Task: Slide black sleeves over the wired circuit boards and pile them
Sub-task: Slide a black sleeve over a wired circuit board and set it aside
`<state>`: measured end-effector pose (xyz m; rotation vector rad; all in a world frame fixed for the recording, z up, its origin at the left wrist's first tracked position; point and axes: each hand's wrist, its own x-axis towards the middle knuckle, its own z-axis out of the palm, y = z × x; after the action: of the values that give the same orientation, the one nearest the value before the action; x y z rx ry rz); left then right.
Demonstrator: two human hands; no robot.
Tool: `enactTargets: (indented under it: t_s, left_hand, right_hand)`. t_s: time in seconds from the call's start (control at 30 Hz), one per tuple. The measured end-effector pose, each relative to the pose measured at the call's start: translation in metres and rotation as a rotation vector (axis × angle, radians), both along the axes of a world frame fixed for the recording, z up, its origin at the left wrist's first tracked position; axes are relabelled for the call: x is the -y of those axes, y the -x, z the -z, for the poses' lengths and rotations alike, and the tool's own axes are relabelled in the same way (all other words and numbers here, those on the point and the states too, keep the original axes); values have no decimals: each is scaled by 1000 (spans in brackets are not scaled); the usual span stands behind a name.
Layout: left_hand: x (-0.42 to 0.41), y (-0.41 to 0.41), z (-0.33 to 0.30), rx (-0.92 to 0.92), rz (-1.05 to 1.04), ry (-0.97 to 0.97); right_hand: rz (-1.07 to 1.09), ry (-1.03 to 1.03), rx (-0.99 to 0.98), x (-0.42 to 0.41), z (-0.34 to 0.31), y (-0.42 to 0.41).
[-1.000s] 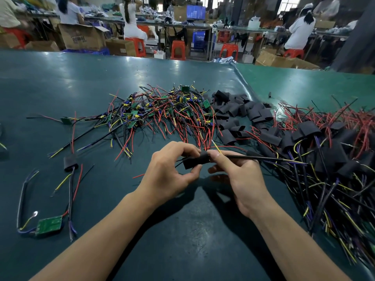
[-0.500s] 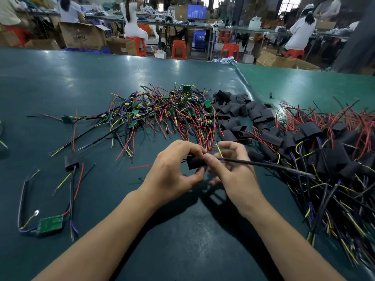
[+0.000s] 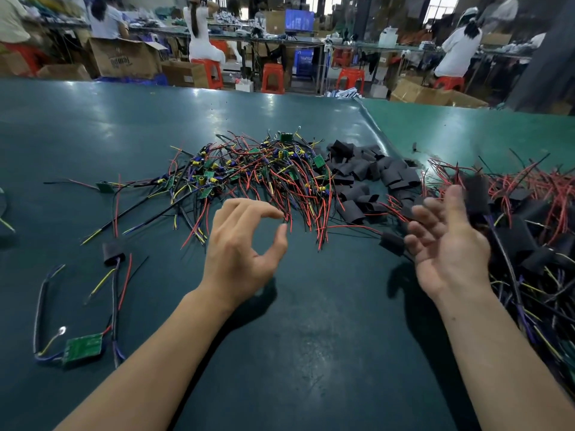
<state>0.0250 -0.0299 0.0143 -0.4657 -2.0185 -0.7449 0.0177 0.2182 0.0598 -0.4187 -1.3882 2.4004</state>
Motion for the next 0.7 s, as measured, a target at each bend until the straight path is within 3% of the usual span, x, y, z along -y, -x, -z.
enactTargets:
  t_s: [0.13, 0.23, 0.33, 0.43, 0.7]
  left_hand:
    - [27, 14, 0, 128, -389, 110]
    - [54, 22, 3, 477, -689, 15]
    - [63, 24, 7, 755, -846, 46]
    - [64, 26, 10, 758, -835, 69]
    - [63, 22, 0, 696, -783, -122]
  right_hand:
    - [-222, -163, 148, 18, 22, 1]
    - [-305, -446, 82, 37, 35, -3]
    - [-322, -662, 13, 43, 41, -4]
    - [-310, -705, 3, 42, 43, -4]
    - [-313, -728, 3, 41, 45, -2]
